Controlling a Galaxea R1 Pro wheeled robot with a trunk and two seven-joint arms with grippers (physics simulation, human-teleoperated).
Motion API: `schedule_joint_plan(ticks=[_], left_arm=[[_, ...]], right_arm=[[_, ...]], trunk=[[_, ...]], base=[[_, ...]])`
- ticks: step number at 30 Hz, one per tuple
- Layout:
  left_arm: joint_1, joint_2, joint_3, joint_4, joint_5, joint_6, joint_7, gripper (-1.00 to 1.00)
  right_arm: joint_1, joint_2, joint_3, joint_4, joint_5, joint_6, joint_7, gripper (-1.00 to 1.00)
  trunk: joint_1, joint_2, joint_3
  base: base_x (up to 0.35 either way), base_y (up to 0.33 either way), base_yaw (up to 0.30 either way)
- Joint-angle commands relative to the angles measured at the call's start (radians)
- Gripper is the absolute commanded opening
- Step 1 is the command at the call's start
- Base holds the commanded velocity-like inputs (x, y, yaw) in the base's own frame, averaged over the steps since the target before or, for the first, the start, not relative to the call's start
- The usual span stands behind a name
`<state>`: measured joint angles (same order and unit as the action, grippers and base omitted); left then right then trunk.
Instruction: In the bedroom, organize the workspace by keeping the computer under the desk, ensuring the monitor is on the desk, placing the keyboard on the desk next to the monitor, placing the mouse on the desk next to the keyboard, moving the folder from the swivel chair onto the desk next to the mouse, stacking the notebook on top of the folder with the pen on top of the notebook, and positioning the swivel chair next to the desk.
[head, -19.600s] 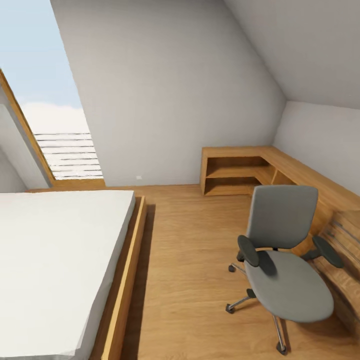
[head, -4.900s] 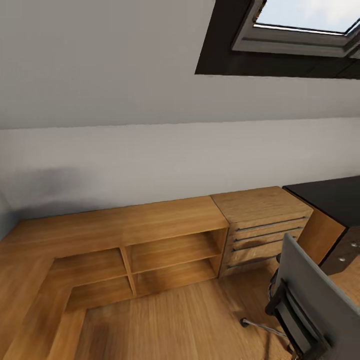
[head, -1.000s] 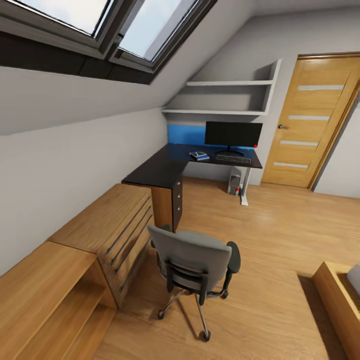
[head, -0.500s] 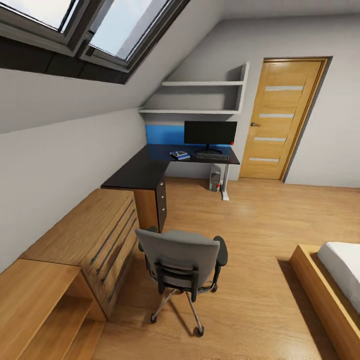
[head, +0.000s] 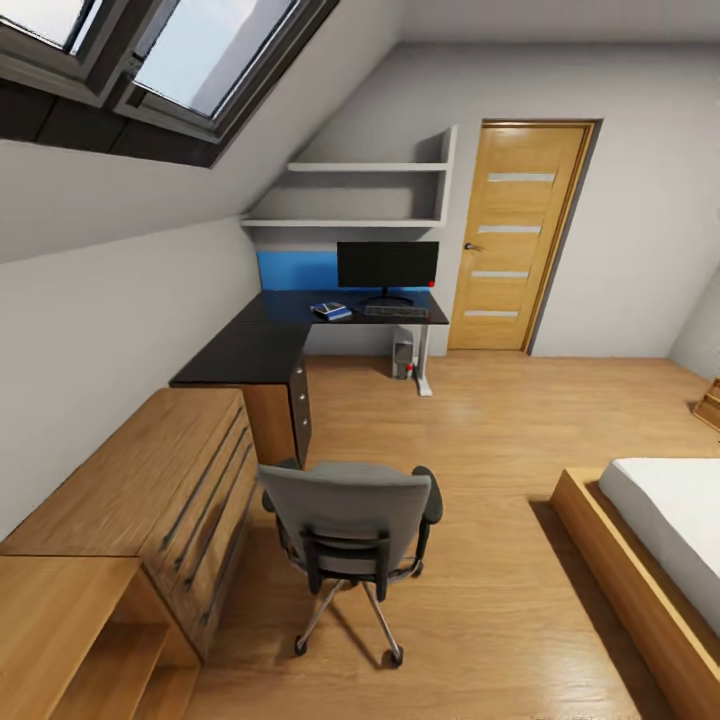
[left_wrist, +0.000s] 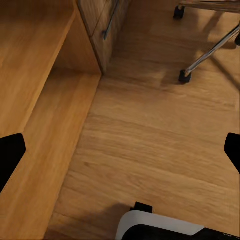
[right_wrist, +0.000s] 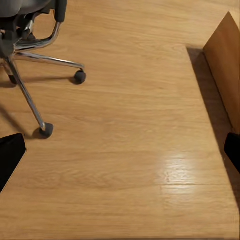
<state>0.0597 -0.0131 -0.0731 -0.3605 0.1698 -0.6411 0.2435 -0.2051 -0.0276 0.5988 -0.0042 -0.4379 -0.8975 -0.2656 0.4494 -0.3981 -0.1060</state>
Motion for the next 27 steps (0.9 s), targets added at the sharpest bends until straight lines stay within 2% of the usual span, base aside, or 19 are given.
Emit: schedule_joint_plan(ticks=[1, 15, 27], left_arm=[[0.000, 0.001, -0.008, -0.002, 0.010, -0.002, 0.004, 1.00], [0.000, 0.001, -0.007, -0.004, 0.012, -0.002, 0.005, 1.00], [0.000, 0.001, -0.007, -0.010, 0.012, -0.002, 0.006, 1.00]], right_arm=[[0.000, 0.000, 0.009, 0.000, -0.004, -0.001, -0.006, 1.00], [0.000, 0.000, 0.009, 0.000, -0.004, -0.001, -0.006, 1.00], [0.000, 0.000, 0.009, 0.001, -0.004, -0.002, -0.006, 1.00]], trunk=[[0.001, -0.002, -0.002], [0.001, -0.002, -0.002], [0.001, -0.002, -0.002]], base=[[-0.014, 0.288, -0.063], [-0.063, 0.286, -0.016], [-0.011, 0.065, -0.001]])
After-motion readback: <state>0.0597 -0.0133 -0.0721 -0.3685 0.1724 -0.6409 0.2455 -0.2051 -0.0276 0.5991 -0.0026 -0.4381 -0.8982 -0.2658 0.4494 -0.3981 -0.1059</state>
